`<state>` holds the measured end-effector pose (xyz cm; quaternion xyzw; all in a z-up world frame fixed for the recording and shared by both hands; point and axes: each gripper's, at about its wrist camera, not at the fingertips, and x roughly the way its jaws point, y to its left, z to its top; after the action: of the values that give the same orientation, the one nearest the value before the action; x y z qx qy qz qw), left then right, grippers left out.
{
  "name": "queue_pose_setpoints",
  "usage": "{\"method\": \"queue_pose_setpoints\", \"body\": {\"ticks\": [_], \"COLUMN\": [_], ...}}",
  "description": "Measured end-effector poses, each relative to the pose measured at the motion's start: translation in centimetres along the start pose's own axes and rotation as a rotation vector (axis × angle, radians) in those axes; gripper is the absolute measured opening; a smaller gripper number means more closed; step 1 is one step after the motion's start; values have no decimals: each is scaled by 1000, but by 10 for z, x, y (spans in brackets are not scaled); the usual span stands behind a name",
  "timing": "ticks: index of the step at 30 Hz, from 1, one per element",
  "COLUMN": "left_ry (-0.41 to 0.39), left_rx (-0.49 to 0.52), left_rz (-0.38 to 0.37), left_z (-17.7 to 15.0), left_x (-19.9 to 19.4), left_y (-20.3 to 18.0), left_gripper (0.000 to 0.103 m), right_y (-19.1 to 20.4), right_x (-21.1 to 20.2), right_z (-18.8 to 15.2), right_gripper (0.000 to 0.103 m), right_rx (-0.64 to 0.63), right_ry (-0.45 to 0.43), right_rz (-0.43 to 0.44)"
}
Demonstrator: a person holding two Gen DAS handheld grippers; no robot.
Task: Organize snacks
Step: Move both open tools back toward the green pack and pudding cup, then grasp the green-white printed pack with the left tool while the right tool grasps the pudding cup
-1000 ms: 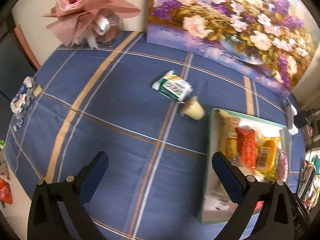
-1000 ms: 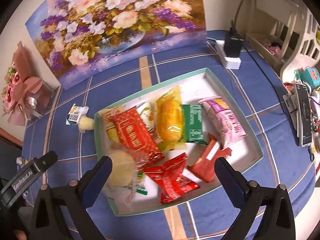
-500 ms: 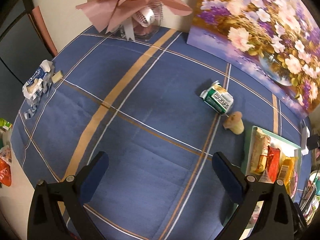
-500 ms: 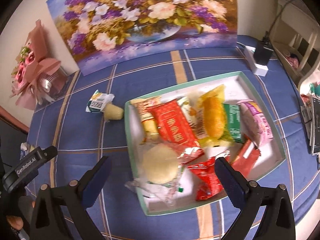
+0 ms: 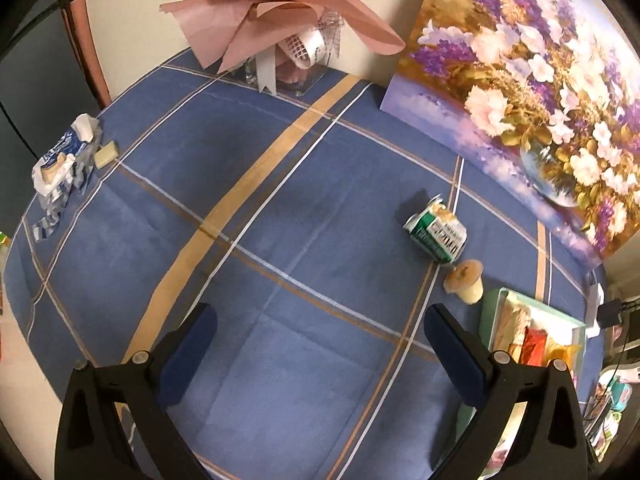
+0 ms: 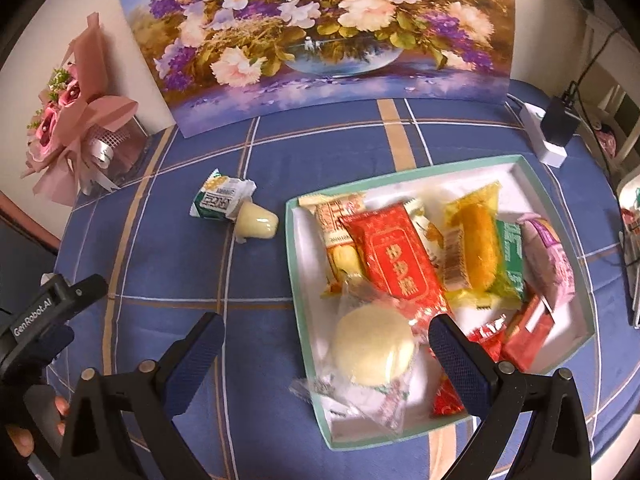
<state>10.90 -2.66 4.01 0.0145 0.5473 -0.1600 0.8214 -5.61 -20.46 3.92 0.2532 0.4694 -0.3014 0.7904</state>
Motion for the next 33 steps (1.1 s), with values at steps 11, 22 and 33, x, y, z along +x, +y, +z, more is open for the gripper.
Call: {"method": "queue_pose_setpoints", "body": {"ticks": [11,22,33], "left_ry": [38,35,62], "left_rx": [161,223,287], "left_rz": [-66,-95,-174], "left_z": [24,59,74], "left_x": [38,67,92], "left_y": [-31,-28,-49], "left_gripper": [103,103,103], "right_y": [23,48,56], "right_x": [18,62,102], "right_z": [32,52,66], "right_gripper": [100,76,54], "right_rx": [7,-4,27], "right_ry": [-49,-35,6], "right_rz": [28,52,86]}}
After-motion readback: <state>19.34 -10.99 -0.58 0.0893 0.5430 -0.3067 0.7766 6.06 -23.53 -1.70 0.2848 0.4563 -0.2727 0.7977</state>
